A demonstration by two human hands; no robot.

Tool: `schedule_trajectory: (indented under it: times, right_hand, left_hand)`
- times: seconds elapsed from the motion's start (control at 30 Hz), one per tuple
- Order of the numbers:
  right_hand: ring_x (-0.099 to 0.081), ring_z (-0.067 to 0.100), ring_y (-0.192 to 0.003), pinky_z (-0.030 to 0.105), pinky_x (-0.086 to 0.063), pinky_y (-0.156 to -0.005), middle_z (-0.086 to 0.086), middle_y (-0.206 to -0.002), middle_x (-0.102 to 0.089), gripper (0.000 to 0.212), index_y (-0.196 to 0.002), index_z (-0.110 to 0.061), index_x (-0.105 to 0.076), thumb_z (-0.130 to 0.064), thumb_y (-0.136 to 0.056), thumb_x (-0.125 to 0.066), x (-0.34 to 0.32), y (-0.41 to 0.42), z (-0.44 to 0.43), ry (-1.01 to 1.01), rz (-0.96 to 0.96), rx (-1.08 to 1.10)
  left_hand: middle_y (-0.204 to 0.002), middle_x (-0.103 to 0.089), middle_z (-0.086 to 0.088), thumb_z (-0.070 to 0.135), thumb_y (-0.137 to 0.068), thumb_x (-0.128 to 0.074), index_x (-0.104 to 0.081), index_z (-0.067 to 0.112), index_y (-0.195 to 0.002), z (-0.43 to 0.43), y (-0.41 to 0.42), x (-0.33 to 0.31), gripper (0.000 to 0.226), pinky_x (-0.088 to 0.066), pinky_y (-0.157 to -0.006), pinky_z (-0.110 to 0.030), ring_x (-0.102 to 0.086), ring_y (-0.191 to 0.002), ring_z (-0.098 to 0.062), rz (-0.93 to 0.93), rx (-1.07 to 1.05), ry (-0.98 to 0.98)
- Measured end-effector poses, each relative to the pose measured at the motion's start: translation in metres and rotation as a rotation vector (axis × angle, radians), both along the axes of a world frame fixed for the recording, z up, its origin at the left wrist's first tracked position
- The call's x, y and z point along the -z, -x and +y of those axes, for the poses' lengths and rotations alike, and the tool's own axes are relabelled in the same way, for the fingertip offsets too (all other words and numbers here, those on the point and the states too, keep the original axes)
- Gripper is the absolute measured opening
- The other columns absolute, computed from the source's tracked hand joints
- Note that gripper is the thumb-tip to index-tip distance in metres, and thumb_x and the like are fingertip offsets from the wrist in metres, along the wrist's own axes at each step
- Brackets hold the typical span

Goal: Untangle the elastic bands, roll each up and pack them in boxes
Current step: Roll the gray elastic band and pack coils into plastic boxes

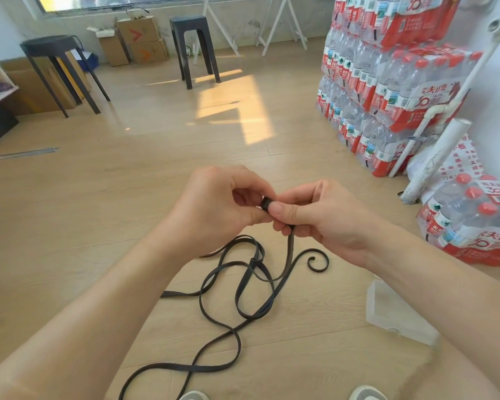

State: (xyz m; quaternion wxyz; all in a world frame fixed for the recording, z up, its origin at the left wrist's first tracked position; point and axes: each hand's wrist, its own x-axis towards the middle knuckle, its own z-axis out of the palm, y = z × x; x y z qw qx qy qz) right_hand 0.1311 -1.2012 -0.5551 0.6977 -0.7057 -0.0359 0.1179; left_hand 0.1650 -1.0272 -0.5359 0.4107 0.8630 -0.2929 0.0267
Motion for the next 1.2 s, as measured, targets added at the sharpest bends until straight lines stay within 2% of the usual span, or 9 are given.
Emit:
schedule_trajectory:
  times: [0.13, 0.23, 0.4, 0.53, 0.7, 0.8, 0.9, 1.1, 1.2]
  right_hand:
    - [-0.059, 0.01, -0.06, 0.015, -0.044, -0.054, 0.005, -0.066, -0.067, 0.022, -0.088, -0.008, -0.075, -0.015, -0.068, -0.069, 0.001, 0.0, -0.005, -0.154, 0.018, -0.088]
    - [-0.06, 0.008, -0.06, 0.013, -0.046, -0.054, 0.003, -0.066, -0.066, 0.023, -0.094, 0.0, -0.069, -0.007, -0.073, -0.064, 0.0, 0.001, -0.006, -0.247, 0.049, -0.145]
    - [-0.06, 0.013, -0.067, 0.015, -0.043, -0.051, 0.007, -0.079, -0.068, 0.016, -0.094, -0.01, -0.074, -0.015, -0.083, -0.064, -0.001, 0.0, -0.007, -0.203, 0.115, -0.22]
    - [-0.061, 0.014, -0.062, 0.018, -0.045, -0.052, 0.012, -0.078, -0.07, 0.024, -0.09, -0.006, -0.072, -0.027, -0.082, -0.065, -0.005, 0.0, -0.009, -0.107, 0.15, -0.173]
    - [-0.048, 0.011, -0.055, 0.016, -0.035, -0.047, 0.003, -0.062, -0.058, 0.042, -0.086, -0.005, -0.071, -0.044, -0.072, -0.069, -0.005, 0.002, 0.001, 0.023, 0.085, -0.071]
    - [-0.045, 0.011, -0.052, 0.017, -0.033, -0.048, 0.001, -0.056, -0.055, 0.042, -0.073, -0.011, -0.07, -0.051, -0.06, -0.075, -0.001, 0.002, 0.006, 0.103, 0.035, 0.031]
    - [-0.047, 0.009, -0.051, 0.016, -0.035, -0.049, 0.001, -0.055, -0.058, 0.037, -0.07, -0.012, -0.07, -0.046, -0.059, -0.077, 0.001, 0.002, 0.008, 0.134, 0.013, 0.057]
    - [-0.049, 0.014, -0.057, 0.026, -0.035, -0.059, 0.005, -0.059, -0.061, 0.029, -0.073, -0.008, -0.072, -0.035, -0.063, -0.074, 0.002, 0.003, 0.001, 0.059, 0.017, 0.035]
    - [-0.051, 0.013, -0.057, 0.02, -0.036, -0.054, 0.005, -0.06, -0.063, 0.018, -0.072, -0.01, -0.073, -0.027, -0.066, -0.072, 0.002, 0.002, -0.003, -0.017, 0.032, -0.002]
  left_hand:
    - [-0.089, -0.066, -0.021, 0.01, -0.06, -0.083, -0.074, 0.014, -0.095, 0.006, -0.001, -0.002, 0.035, -0.053, -0.079, -0.045, -0.061, -0.082, -0.039, 0.318, 0.166, 0.224]
    - [-0.086, -0.064, -0.01, 0.017, -0.059, -0.083, -0.077, 0.02, -0.089, 0.004, 0.001, -0.003, 0.031, -0.05, -0.079, -0.05, -0.057, -0.08, -0.032, 0.323, 0.184, 0.264]
    - [-0.077, -0.065, 0.008, 0.007, -0.063, -0.082, -0.075, 0.024, -0.078, 0.003, 0.002, -0.008, 0.024, -0.052, -0.07, -0.031, -0.058, -0.07, -0.004, 0.038, 0.079, 0.095]
    - [-0.077, -0.069, 0.006, 0.006, -0.062, -0.083, -0.077, 0.018, -0.078, 0.009, 0.001, -0.01, 0.021, -0.051, -0.072, -0.025, -0.061, -0.073, -0.01, -0.084, -0.019, -0.011]
    - [-0.074, -0.069, 0.009, 0.015, -0.067, -0.08, -0.077, 0.021, -0.08, 0.007, 0.0, -0.003, 0.014, -0.048, -0.067, -0.026, -0.059, -0.074, -0.007, -0.268, 0.012, -0.16]
    - [-0.074, -0.068, 0.01, 0.019, -0.07, -0.068, -0.076, 0.024, -0.077, 0.005, 0.002, -0.003, 0.012, -0.05, -0.062, -0.029, -0.059, -0.066, -0.004, -0.367, 0.048, -0.245]
    - [-0.073, -0.067, 0.007, 0.019, -0.071, -0.063, -0.075, 0.021, -0.077, 0.002, 0.003, 0.0, 0.014, -0.053, -0.057, -0.035, -0.06, -0.065, -0.013, -0.412, 0.052, -0.309]
    - [-0.077, -0.066, 0.007, 0.018, -0.069, -0.082, -0.075, 0.017, -0.082, 0.0, 0.003, 0.001, 0.015, -0.052, -0.071, -0.033, -0.061, -0.071, -0.009, -0.06, 0.005, -0.12]
    - [-0.081, -0.071, -0.001, 0.008, -0.065, -0.082, -0.073, 0.011, -0.086, 0.002, 0.003, -0.002, 0.023, -0.056, -0.076, -0.028, -0.067, -0.078, -0.015, 0.204, 0.04, 0.078]
